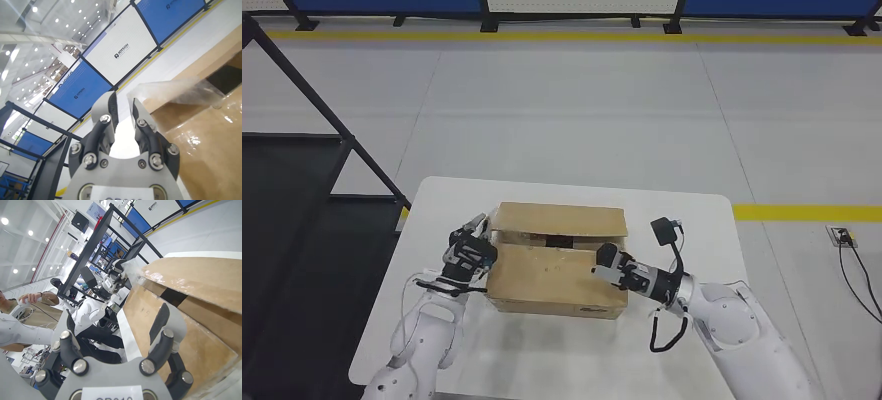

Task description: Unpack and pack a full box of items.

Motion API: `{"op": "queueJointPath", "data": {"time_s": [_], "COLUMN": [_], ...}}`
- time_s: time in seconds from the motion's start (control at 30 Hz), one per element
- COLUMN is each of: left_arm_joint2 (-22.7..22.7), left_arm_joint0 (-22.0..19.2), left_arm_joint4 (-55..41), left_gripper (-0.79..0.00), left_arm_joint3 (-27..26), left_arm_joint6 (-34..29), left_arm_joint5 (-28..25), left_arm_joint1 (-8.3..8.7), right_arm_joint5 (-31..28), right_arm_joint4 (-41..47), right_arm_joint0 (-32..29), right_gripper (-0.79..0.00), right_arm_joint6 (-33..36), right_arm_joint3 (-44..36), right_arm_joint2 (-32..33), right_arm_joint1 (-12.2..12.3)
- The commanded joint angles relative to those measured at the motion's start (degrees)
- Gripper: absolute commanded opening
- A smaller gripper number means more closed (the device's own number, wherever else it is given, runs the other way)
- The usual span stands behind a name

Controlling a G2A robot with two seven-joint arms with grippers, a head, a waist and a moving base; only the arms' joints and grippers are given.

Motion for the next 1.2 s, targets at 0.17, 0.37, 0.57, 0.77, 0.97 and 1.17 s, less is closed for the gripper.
{"op": "queueJointPath", "data": {"time_s": [0.17,0.37,0.57,0.77,0.97,1.17], "left_arm_joint2": [-2.96,-5.95,-9.41,-12.03,-13.14,-13.9], "left_arm_joint0": [1.36,2.96,6.19,8.7,8.82,8.16], "left_arm_joint4": [-11.4,-21.73,-33.41,-45.07,-51.65,-60.12], "left_gripper": [-0.785,-0.785,-0.757,-0.748,-0.717,-0.702], "left_arm_joint3": [-1.27,-1.45,-2.23,-1.29,0.44,1.65], "left_arm_joint6": [1.85,6.23,13.32,17.76,18.91,18.94], "left_arm_joint5": [3.72,5.77,4.86,1.79,-0.61,-4.49], "left_arm_joint1": [-0.72,-1.33,-1.87,-2.5,-3.01,-3.6], "right_arm_joint5": [-0.06,-0.04,0.07,0.83,1.37,1.61], "right_arm_joint4": [0.62,1.27,1.91,2.45,2.71,2.7], "right_arm_joint0": [0.88,1.96,2.93,4.48,6.01,6.8], "right_gripper": [0.0,0.0,0.0,0.0,0.0,0.0], "right_arm_joint6": [0.61,1.1,1.51,2.5,3.23,3.48], "right_arm_joint3": [1.02,2.36,3.57,4.87,5.89,6.59], "right_arm_joint2": [-0.5,-1.12,-1.54,-2.45,-3.53,-4.22], "right_arm_joint1": [0.05,0.03,0.03,-0.07,-0.24,-0.32]}}
